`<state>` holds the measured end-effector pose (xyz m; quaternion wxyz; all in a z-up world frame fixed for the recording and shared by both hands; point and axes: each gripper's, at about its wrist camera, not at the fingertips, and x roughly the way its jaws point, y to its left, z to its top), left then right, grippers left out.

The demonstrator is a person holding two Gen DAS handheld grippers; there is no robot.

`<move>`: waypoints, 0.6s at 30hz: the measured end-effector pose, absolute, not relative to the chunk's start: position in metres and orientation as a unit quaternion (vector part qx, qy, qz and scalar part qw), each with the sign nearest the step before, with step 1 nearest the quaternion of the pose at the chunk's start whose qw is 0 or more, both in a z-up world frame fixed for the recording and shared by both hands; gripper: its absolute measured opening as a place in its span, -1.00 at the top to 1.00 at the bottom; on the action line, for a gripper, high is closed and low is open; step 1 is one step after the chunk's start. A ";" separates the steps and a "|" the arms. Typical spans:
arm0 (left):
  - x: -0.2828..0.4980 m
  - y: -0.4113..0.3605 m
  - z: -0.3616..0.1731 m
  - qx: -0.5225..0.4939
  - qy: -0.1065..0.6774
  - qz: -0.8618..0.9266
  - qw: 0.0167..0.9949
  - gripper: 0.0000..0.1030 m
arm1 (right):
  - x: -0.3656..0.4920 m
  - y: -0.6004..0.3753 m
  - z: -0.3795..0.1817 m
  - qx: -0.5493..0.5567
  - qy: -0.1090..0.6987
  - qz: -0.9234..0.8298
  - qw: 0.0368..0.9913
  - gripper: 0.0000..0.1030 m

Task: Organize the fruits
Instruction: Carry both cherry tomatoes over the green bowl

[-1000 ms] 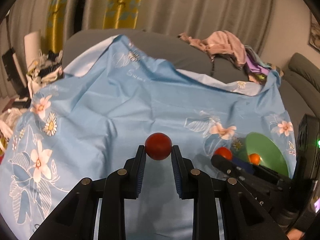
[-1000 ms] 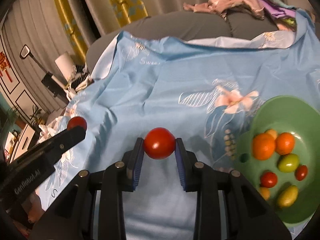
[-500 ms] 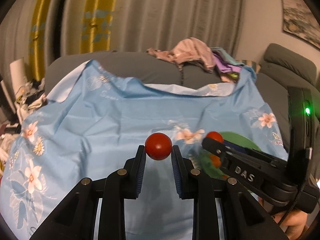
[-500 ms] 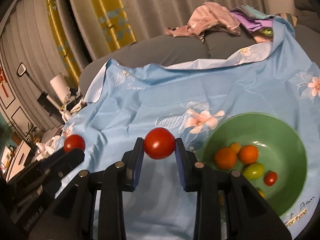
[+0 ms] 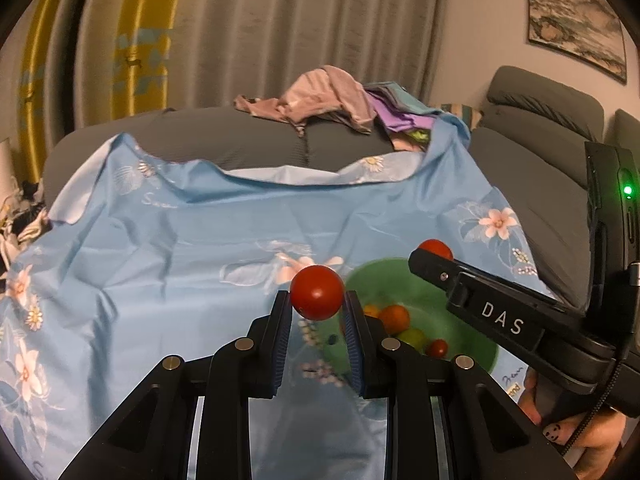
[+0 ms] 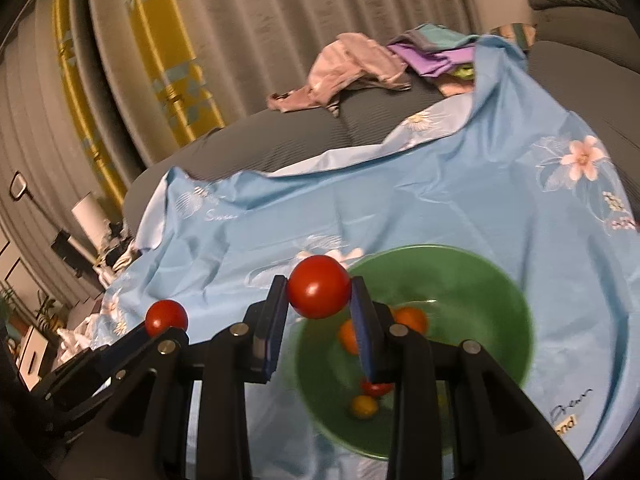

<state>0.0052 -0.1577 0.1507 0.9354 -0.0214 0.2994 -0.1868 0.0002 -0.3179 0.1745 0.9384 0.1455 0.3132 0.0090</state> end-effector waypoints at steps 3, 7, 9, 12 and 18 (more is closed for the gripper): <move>0.008 -0.172 0.148 -0.021 0.306 -0.196 0.931 0.49 | -0.001 -0.331 0.173 0.158 0.313 -0.001 0.936 0.38; 0.012 -0.191 0.143 -0.015 0.317 -0.209 0.925 0.49 | -0.003 -0.342 0.170 0.165 0.318 -0.018 0.933 0.38; 0.014 -0.199 0.140 -0.014 0.322 -0.213 0.922 0.49 | -0.004 -0.348 0.167 0.167 0.323 -0.024 0.931 0.38; 0.017 -0.209 0.136 -0.014 0.331 -0.221 0.917 0.49 | -0.003 -0.357 0.163 0.173 0.332 -0.034 0.927 0.38; 0.024 -0.224 0.125 -0.008 0.347 -0.228 0.910 0.49 | 0.000 -0.370 0.153 0.176 0.351 -0.051 0.918 0.37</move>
